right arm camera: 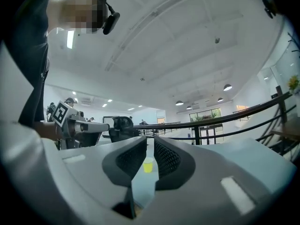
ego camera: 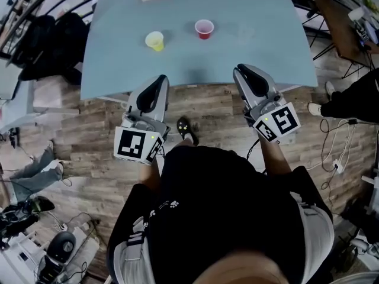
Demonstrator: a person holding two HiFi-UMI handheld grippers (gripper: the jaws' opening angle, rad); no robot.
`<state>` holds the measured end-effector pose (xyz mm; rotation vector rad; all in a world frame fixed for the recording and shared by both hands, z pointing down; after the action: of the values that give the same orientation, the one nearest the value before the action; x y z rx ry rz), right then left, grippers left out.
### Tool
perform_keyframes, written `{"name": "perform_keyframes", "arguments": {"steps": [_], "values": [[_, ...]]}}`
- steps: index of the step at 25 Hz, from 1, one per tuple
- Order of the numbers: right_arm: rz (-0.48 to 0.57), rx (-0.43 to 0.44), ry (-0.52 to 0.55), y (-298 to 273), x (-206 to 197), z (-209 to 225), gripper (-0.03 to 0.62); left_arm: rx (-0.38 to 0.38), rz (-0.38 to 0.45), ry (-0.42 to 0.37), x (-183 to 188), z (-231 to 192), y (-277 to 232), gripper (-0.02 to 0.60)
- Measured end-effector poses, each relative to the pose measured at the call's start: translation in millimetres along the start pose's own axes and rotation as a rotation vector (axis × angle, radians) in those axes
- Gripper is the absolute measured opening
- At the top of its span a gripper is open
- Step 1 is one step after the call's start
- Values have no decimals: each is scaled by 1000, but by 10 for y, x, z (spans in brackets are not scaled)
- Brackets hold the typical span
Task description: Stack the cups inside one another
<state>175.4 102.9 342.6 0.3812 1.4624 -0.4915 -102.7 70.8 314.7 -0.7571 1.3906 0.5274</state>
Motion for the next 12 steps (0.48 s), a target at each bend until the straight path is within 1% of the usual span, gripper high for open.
{"name": "perform_keyframes", "arguments": {"steps": [2,5,12], "values": [[-9,-23,4,-209,-10,15,44,-9,0,0,6,-226,-54,-12],[-27,-60,10,-513,-32,46,67,-28,1,1,-1,-538,-125,-12],[-49,-173,6,-972,-138,106,103,-57,-27,-16,-41,-1063,-136,-12]]}}
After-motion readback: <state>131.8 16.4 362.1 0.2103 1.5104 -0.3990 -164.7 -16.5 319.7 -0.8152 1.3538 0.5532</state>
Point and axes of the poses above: the fingertips, and each gripper's own axes: y backward along the fingers, z to its right, x out of its top, the point moved 9 cm from there along y, backward along the fingers, and after that the axes turned 6 degrees about -z, right-handed, at the moved point
